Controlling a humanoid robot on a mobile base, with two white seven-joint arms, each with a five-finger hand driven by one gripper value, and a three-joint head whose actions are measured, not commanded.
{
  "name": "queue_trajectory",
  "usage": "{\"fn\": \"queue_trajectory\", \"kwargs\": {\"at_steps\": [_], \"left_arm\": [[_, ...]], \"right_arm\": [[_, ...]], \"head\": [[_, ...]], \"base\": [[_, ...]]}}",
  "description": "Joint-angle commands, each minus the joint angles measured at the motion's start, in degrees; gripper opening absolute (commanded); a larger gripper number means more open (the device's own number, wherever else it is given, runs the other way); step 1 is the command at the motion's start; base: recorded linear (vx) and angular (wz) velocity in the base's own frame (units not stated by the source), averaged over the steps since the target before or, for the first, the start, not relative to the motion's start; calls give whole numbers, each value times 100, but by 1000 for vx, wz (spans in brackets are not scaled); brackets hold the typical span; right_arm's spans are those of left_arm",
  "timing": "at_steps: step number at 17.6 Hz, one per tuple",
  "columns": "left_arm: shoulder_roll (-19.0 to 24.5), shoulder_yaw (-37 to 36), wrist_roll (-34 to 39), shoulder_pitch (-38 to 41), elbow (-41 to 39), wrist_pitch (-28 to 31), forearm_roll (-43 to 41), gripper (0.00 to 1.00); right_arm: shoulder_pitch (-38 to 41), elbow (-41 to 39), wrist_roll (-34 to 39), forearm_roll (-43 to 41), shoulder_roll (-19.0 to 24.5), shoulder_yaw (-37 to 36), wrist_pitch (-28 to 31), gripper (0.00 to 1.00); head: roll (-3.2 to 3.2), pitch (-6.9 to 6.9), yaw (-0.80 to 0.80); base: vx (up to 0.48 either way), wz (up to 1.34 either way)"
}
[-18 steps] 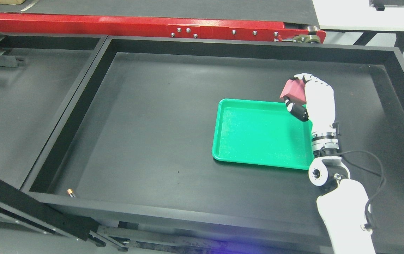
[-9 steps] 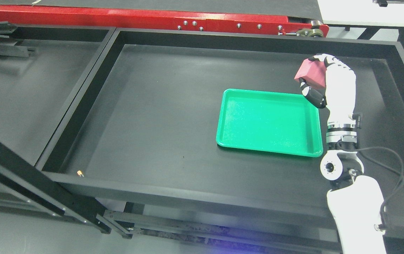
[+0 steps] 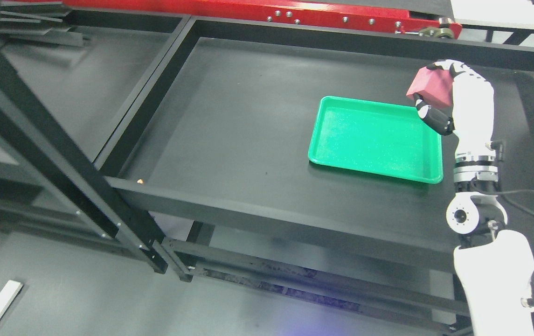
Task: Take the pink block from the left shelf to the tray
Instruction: 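Lift the pink cube up out of the green tray with the right hand, then carry the held pink cube while turning toward the blue tray on the table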
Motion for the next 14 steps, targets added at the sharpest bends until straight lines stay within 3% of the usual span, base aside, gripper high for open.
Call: {"fn": "queue_trajectory", "kwargs": {"at_steps": [1,14], "left_arm": [[100,4,-5,-3,-100,4,0,100],[100,4,-5,6,-100,4,0,100]], "right_arm": [[-797,-434,53,-257,-448,-244,0,3],[-507,-584,211,-283,-404,-235,-26,3]], "head": [[0,0,0],[0,0,0]], "base": [[-173,221],[-143,265]]}}
